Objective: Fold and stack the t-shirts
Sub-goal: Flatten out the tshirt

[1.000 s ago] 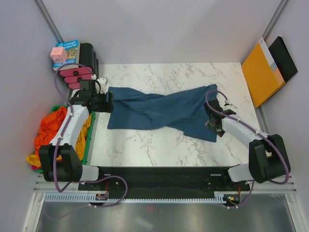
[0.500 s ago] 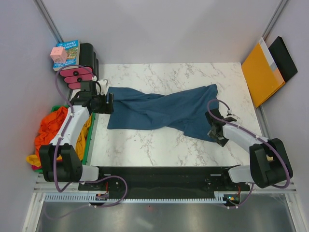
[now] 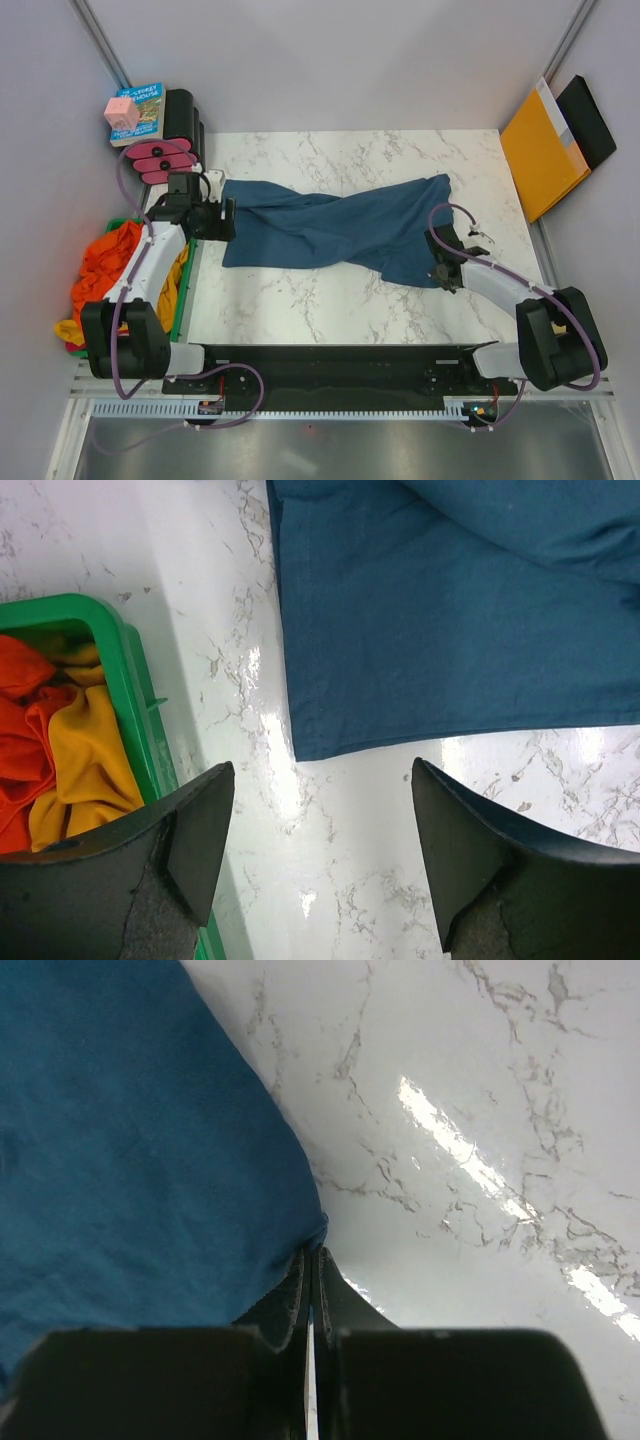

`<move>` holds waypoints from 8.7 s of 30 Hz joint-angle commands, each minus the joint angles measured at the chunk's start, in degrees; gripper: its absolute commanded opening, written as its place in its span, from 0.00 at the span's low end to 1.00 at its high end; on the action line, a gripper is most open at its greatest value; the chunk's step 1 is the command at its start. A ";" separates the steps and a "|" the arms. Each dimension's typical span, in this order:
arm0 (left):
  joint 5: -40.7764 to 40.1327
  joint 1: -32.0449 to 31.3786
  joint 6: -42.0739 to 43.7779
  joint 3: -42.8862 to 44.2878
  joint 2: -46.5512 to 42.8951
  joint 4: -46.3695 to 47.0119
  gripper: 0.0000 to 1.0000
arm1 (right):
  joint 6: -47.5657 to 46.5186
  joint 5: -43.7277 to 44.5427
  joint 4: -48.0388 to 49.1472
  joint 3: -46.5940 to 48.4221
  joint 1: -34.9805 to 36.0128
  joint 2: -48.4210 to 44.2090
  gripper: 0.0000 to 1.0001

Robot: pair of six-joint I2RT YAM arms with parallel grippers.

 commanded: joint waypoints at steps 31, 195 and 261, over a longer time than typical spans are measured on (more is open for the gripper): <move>4.83 1.82 0.17 -1.86 16.91 -2.27 0.66 | -4.77 2.70 -6.16 1.45 3.57 -4.40 0.00; 12.48 3.24 0.96 26.89 -20.53 5.98 0.02 | -58.92 21.78 13.79 76.52 9.48 4.82 0.00; -5.19 3.50 0.61 50.34 42.85 24.19 0.02 | -40.71 -2.31 17.74 102.88 -4.34 60.47 0.00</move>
